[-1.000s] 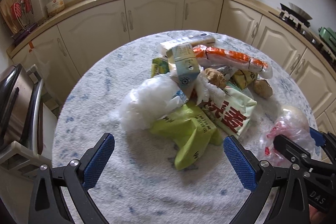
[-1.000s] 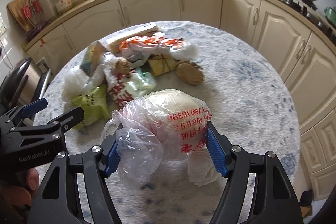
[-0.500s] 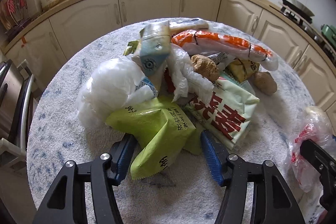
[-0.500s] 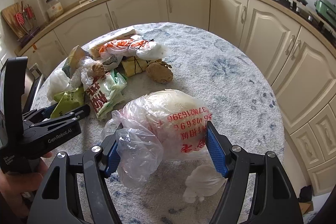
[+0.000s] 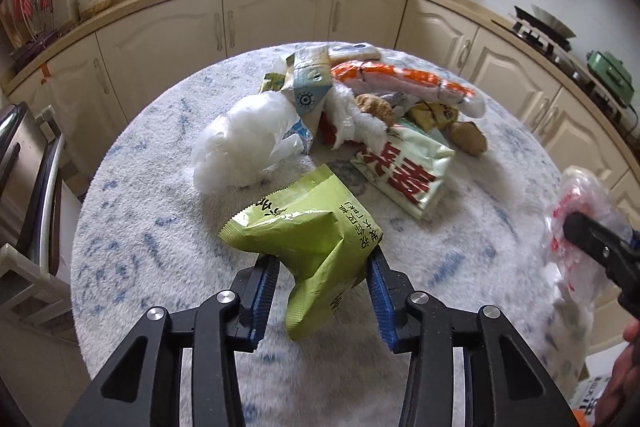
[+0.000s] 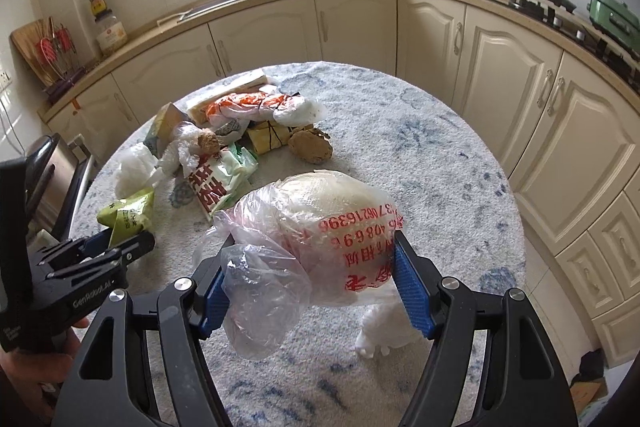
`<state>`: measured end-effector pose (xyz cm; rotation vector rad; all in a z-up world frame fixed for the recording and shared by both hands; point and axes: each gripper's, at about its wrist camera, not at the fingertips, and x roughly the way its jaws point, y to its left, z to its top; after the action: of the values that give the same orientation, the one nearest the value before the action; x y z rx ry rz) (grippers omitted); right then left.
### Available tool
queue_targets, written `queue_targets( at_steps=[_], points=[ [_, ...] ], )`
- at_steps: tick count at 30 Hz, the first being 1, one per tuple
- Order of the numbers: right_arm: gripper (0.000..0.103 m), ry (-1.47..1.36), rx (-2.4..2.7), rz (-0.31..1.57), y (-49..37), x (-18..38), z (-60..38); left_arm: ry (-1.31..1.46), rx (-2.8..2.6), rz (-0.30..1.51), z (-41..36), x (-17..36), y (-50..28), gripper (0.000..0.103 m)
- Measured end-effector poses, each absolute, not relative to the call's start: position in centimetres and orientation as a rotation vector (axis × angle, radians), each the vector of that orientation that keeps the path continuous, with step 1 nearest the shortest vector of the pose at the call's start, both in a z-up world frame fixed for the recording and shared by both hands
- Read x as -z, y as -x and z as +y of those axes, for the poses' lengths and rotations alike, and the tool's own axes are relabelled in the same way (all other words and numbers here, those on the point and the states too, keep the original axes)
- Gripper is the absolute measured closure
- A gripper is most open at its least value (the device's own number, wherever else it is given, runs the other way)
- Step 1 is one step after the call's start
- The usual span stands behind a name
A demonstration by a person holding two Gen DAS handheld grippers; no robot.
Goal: Collect trash
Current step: 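Carry both held items from the table to the light-blue bin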
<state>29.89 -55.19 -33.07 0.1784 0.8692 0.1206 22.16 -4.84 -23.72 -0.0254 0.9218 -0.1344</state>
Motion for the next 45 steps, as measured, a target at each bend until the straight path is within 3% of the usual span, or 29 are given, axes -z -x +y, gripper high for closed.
queue_targets(
  at_steps=[11, 22, 28, 42, 44, 45],
  points=[
    [0.031, -0.239, -0.033, 0.733, -25.4, 28.8, -60.7, -0.053, 0.310, 0.739, -11.6, 14.9, -16.1, 0.064],
    [0.031, -0.325, 0.269, 0.663, -18.7, 27.4, -75.2, -0.185, 0.665, 0.696, -28.8, 12.6, -12.7, 0.064],
    [0.031, -0.402, 0.462, 0.737, -15.5, 32.0, -83.5, -0.266, 0.834, 0.811, -38.4, 17.0, -12.7, 0.064],
    [0.031, -0.626, 0.598, 0.982, -15.3, 49.1, -94.7, -0.423, 0.914, 1.255, -57.3, 36.5, -23.5, 0.061],
    [0.030, -0.647, 0.609, 1.005, -15.5, 50.9, -95.5, -0.414, 0.898, 1.302, -58.6, 39.0, -26.0, 0.056],
    [0.028, -0.672, 0.610, 1.015, -15.6, 51.8, -96.1, -0.402, 0.896, 1.333, -59.3, 39.9, -27.0, 0.046]
  ],
)
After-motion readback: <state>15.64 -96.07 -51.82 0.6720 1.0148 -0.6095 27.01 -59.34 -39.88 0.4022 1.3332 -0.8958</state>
